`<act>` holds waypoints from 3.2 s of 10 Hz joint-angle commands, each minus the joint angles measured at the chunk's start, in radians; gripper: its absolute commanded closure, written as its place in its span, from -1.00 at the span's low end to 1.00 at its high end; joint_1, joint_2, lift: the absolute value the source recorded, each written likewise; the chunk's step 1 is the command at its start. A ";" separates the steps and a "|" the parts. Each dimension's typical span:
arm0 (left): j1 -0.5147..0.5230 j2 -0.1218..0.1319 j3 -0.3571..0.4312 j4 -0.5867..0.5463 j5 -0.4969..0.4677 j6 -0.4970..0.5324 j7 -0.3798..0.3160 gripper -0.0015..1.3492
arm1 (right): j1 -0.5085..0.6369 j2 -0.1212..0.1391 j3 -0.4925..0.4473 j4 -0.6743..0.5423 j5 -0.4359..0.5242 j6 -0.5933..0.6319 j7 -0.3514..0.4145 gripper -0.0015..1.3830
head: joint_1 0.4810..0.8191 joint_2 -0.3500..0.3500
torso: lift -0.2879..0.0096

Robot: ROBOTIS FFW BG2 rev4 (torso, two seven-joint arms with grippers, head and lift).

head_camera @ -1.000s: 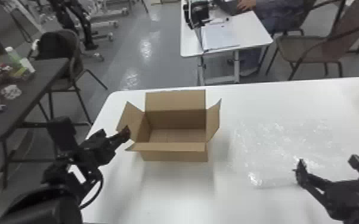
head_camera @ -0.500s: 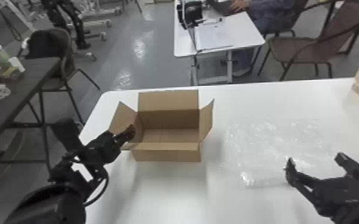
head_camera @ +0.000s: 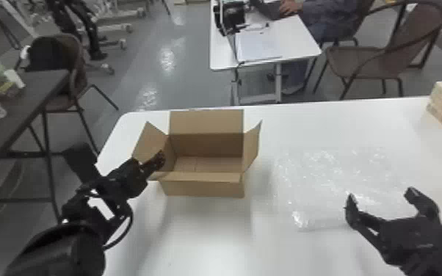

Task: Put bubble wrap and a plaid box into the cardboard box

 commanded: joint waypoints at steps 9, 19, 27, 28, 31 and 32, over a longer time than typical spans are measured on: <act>-0.067 0.076 0.039 0.024 -0.113 0.114 0.002 -0.47 | -0.011 0.000 0.009 0.008 0.001 -0.008 0.023 -0.82 | 0.27 0.78 | 0.20; -0.076 0.034 0.015 0.013 -0.001 0.091 0.028 0.82 | -0.014 0.003 0.012 0.027 -0.005 -0.008 0.023 -0.82 | 0.27 0.67 | 0.20; -0.034 0.017 -0.015 -0.188 -0.012 0.113 0.028 0.82 | -0.015 0.003 0.012 0.027 -0.011 0.003 0.023 -0.82 | 0.27 0.59 | 0.20; -0.022 0.016 -0.015 -0.210 -0.011 0.116 0.028 0.82 | -0.015 0.003 0.012 0.027 -0.011 0.005 0.023 -0.82 | 0.27 0.58 | 0.20; 0.012 0.005 -0.035 -0.275 -0.017 0.110 0.028 0.82 | -0.014 0.003 0.012 0.027 -0.020 0.008 0.011 -0.82 | 0.27 0.57 | 0.20; 0.026 0.001 -0.054 -0.302 -0.032 0.105 0.028 0.82 | -0.012 0.003 0.012 0.028 -0.020 0.009 -0.004 -0.82 | 0.27 0.54 | 0.20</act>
